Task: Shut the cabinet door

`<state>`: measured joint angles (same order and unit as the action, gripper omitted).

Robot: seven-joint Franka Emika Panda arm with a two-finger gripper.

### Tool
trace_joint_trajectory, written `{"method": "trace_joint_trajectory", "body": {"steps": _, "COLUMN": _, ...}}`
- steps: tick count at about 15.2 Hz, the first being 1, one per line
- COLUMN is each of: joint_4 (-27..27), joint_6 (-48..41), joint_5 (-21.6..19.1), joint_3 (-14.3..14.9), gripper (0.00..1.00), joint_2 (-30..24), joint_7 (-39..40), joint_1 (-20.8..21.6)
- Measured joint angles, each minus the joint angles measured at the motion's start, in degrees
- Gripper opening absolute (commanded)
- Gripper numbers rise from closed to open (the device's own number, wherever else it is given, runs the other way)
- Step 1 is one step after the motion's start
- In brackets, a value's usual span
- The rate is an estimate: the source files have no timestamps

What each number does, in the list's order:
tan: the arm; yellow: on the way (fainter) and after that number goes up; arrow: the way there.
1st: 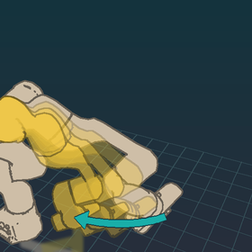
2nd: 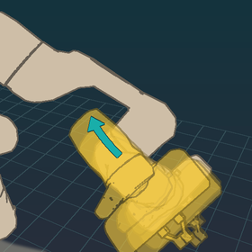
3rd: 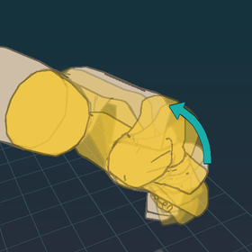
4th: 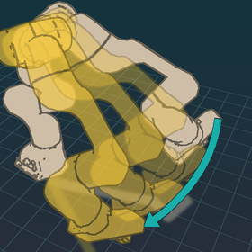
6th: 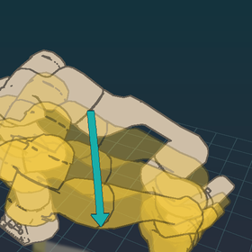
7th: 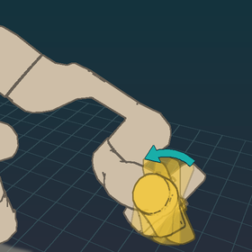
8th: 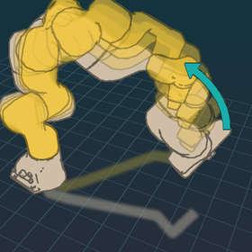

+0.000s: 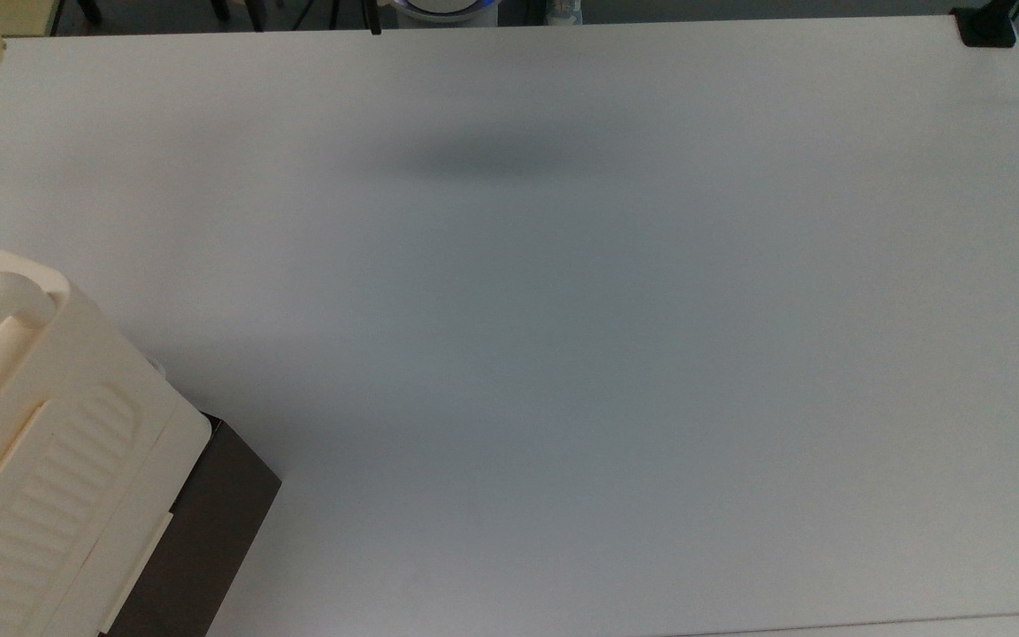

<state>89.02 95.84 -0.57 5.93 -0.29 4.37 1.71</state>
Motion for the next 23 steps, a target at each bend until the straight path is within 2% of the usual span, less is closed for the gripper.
{"method": "trace_joint_trajectory", "body": {"steps": 6, "joint_4": 0.0, "joint_6": 0.0, "joint_5": 0.0, "joint_3": 0.0, "gripper": 1.0, "joint_2": 0.0, "joint_7": 0.1, "joint_1": 0.0}}
{"method": "trace_joint_trajectory", "body": {"steps": 7, "joint_4": 0.0, "joint_6": 0.0, "joint_5": 0.0, "joint_3": 0.0, "gripper": 0.97, "joint_2": 0.0, "joint_7": 0.1, "joint_1": 0.0}}
{"method": "trace_joint_trajectory", "body": {"steps": 9, "joint_4": 0.0, "joint_6": 0.0, "joint_5": 0.9, "joint_3": 0.0, "gripper": 0.74, "joint_2": 0.0, "joint_7": 0.1, "joint_1": 0.0}}
{"method": "trace_joint_trajectory", "body": {"steps": 10, "joint_4": -0.1, "joint_6": 0.0, "joint_5": 1.3, "joint_3": 0.1, "gripper": 0.53, "joint_2": -0.1, "joint_7": 0.1, "joint_1": 0.0}}
{"method": "trace_joint_trajectory", "body": {"steps": 12, "joint_4": -0.2, "joint_6": 0.0, "joint_5": 1.5, "joint_3": 0.1, "gripper": 0.01, "joint_2": -0.3, "joint_7": 0.1, "joint_1": -0.2}}
{"method": "trace_joint_trajectory", "body": {"steps": 15, "joint_4": -0.3, "joint_6": 0.2, "joint_5": 1.2, "joint_3": 0.5, "gripper": 0.0, "joint_2": -0.6, "joint_7": -2.3, "joint_1": -1.3}}
{"method": "trace_joint_trajectory", "body": {"steps": 20, "joint_4": -0.5, "joint_6": 7.0, "joint_5": 0.9, "joint_3": 1.4, "gripper": 0.0, "joint_2": -0.8, "joint_7": -14.9, "joint_1": -4.1}}
{"method": "trace_joint_trajectory", "body": {"steps": 23, "joint_4": -1.2, "joint_6": 10.6, "joint_5": -2.6, "joint_3": 5.1, "gripper": 0.0, "joint_2": -0.8, "joint_7": -17.4, "joint_1": -4.8}}
